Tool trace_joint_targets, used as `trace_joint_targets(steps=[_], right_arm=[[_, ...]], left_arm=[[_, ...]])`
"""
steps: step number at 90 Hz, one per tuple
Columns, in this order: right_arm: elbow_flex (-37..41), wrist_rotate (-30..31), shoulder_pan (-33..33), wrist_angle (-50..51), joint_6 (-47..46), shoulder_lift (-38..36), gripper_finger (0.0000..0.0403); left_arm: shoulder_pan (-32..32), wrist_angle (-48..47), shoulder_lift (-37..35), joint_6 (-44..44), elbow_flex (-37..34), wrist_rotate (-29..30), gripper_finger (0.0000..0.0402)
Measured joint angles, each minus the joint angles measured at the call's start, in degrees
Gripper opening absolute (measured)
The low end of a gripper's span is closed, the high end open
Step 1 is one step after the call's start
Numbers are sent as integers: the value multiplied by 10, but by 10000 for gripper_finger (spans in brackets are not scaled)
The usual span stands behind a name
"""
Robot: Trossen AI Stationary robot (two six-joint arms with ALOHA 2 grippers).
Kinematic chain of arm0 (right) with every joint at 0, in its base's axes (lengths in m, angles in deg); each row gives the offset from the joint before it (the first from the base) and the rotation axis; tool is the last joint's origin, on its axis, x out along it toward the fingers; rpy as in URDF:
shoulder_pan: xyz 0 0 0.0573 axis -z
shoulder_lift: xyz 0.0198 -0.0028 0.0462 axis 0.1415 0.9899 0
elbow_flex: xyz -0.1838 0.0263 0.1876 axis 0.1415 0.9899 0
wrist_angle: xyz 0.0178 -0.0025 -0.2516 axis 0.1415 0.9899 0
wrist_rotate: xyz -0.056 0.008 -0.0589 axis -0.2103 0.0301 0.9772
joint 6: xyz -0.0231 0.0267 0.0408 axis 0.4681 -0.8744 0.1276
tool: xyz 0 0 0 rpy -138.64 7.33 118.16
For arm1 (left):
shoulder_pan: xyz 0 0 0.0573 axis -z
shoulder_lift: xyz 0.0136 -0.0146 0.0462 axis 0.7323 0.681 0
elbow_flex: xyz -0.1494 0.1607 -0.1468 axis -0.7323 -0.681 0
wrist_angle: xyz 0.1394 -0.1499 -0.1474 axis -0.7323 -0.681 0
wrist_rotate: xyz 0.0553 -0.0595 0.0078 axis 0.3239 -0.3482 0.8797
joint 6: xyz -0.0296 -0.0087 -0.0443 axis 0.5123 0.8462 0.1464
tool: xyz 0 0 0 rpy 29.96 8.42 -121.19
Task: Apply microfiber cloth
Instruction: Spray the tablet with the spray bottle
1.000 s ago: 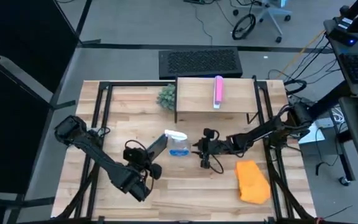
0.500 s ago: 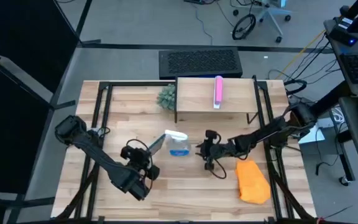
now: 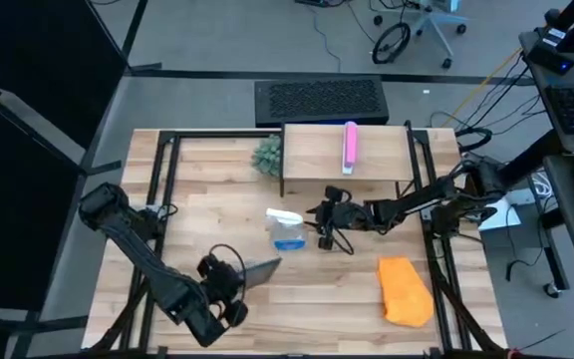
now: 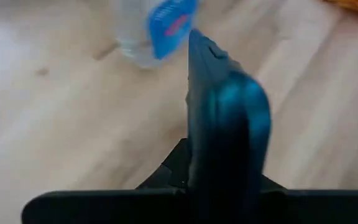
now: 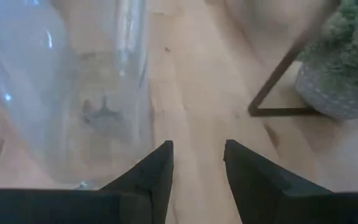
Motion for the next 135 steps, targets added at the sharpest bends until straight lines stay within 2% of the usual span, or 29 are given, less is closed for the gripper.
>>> trace_joint_targets(steps=[20, 63, 118, 135], right_arm=[[0, 2, -30, 0, -20, 23, 128], [0, 0, -99, 0, -45, 24, 128], [0, 0, -101, -4, -62, 24, 128], [1, -28, -94, 48, -95, -12, 164]], left_arm=[[-22, -40, 0, -4, -1, 9, 8], [-43, -49, 0, -19, -1, -4, 8], [-38, -53, 0, -19, -1, -20, 7], [-31, -62, -1, -13, -1, -20, 7]])
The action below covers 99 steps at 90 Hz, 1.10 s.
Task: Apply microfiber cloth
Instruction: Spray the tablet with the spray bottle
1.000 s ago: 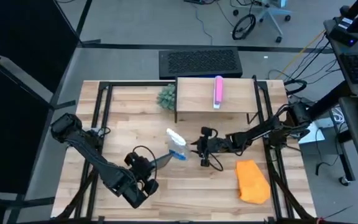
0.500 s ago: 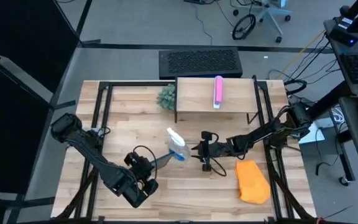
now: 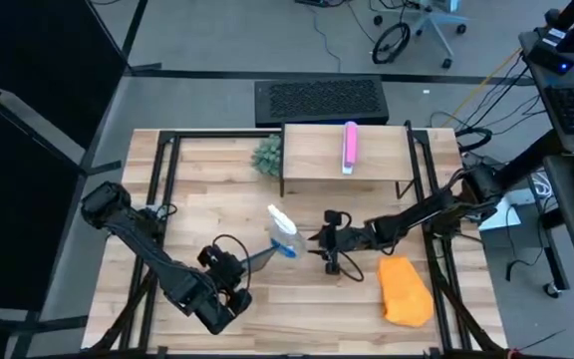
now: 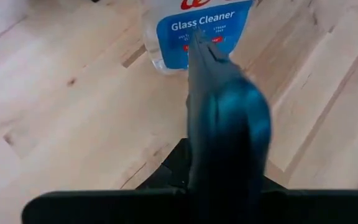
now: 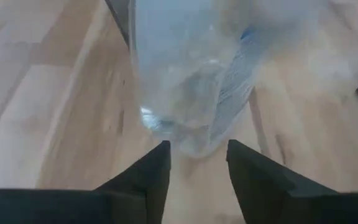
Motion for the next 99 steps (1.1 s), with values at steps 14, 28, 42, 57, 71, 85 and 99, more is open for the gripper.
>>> trace_joint_targets(steps=[14, 28, 42, 57, 71, 85, 99], right_arm=[[0, 0, 15, 82, -4, -79, 225], [0, 0, 33, 128, 0, -157, 286], [0, 1, 48, 162, 13, -196, 323], [0, 1, 65, 185, 14, -186, 323], [0, 1, 70, 191, 26, -146, 315], [0, 1, 67, 195, 55, -136, 314], [-1, 16, 64, 188, 54, -153, 314]], left_arm=[[5, -4, -9, 0, 0, -8, 7], [8, -8, -26, 0, 0, -5, 7], [10, -19, -31, 0, 0, -4, 7], [10, -18, -31, 0, 0, -3, 7], [10, -19, -31, 0, 0, 0, 7], [10, -19, -31, -1, 0, 1, 7], [10, -19, -31, -5, 0, 1, 7]])
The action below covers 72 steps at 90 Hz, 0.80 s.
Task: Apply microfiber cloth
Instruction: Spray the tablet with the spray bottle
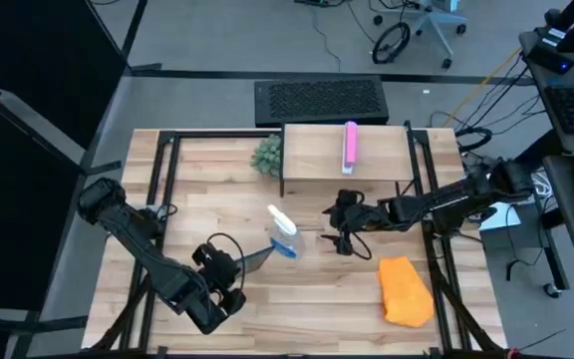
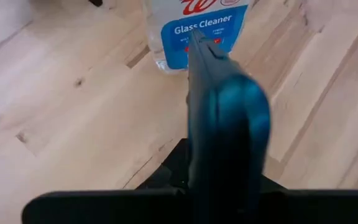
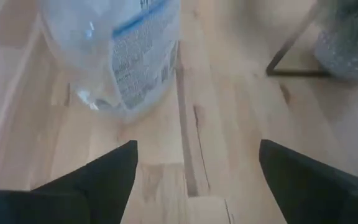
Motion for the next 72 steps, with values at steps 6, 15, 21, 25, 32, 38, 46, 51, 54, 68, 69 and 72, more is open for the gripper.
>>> trace_joint_targets(steps=[6, 15, 21, 25, 32, 38, 46, 51, 54, 68, 69, 72], right_arm=[[0, 1, 0, 0, -1, -1, 314], [0, 0, 0, 4, -1, 0, 314], [0, 0, 0, 5, -1, 0, 314], [0, 0, 0, 5, -1, 0, 313], [0, 0, 0, 5, -1, 0, 313], [0, 0, 0, 5, -1, 0, 313], [0, 0, 0, 5, -1, 0, 313], [0, 0, 0, 5, -1, 0, 313], [0, 0, 0, 5, -1, 0, 313], [0, 0, 0, 5, -2, 0, 313], [0, 0, 0, 5, -2, 0, 313], [0, 0, 0, 5, -2, 0, 313]], left_arm=[[0, 0, 0, 2, 0, -1, 7], [0, 0, 0, 3, 0, -1, 7], [0, 0, 0, 2, 0, -1, 7], [-1, 0, 0, 0, 0, -1, 7], [-6, 1, 0, 0, 0, -1, 7], [-7, 1, 0, 0, 0, 0, 7], [-7, 6, 0, 3, 0, 2, 7], [-6, 13, 0, 3, 0, 2, 7], [-4, 18, 0, 3, 0, 1, 7], [-2, 36, 0, 0, 0, 0, 7], [-3, 36, 0, 0, 0, 0, 7], [-3, 35, 0, 0, 0, 0, 7]])
